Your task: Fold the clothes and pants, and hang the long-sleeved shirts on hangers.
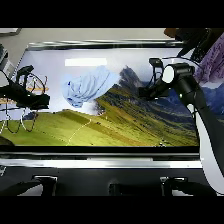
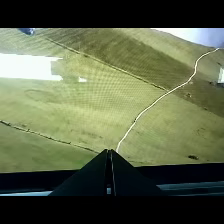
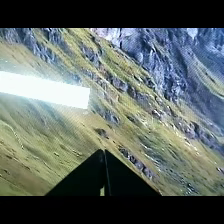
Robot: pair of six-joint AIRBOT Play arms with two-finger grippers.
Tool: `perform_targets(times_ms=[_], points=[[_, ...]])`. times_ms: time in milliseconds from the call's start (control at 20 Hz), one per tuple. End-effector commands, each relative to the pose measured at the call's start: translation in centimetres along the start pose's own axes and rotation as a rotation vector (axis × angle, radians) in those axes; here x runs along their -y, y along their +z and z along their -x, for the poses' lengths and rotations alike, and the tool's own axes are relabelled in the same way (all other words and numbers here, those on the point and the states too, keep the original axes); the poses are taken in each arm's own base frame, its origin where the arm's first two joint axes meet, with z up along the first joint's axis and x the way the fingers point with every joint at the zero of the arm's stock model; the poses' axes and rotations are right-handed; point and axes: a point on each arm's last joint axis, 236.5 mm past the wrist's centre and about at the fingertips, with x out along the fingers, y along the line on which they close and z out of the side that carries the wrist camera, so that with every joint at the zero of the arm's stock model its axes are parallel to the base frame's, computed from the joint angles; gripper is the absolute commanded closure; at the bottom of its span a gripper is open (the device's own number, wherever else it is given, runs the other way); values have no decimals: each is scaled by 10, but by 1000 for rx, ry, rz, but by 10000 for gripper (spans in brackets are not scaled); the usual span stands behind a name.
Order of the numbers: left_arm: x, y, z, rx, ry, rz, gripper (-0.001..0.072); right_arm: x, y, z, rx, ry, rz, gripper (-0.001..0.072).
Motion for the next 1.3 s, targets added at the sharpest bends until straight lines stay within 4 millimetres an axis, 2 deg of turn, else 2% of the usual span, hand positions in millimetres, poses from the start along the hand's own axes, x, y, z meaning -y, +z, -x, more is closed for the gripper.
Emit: perform_targets(times_ms=[0, 1100, 1150, 1200, 1250], points=[[0, 0, 0, 0, 0, 0, 692, -1, 0, 1, 1, 1, 1, 670], [0, 1, 0, 5, 0, 0, 689, -1, 0, 1, 1, 1, 1, 670], [0, 6, 0, 25, -1, 0, 627, -1, 0, 1, 1, 1, 1, 670], [1, 10, 0, 43, -2, 0, 470, -1, 0, 1, 1, 1, 1, 670], [1, 15, 0, 63, -4, 1, 145, -1, 0, 1, 2, 1, 1, 670]])
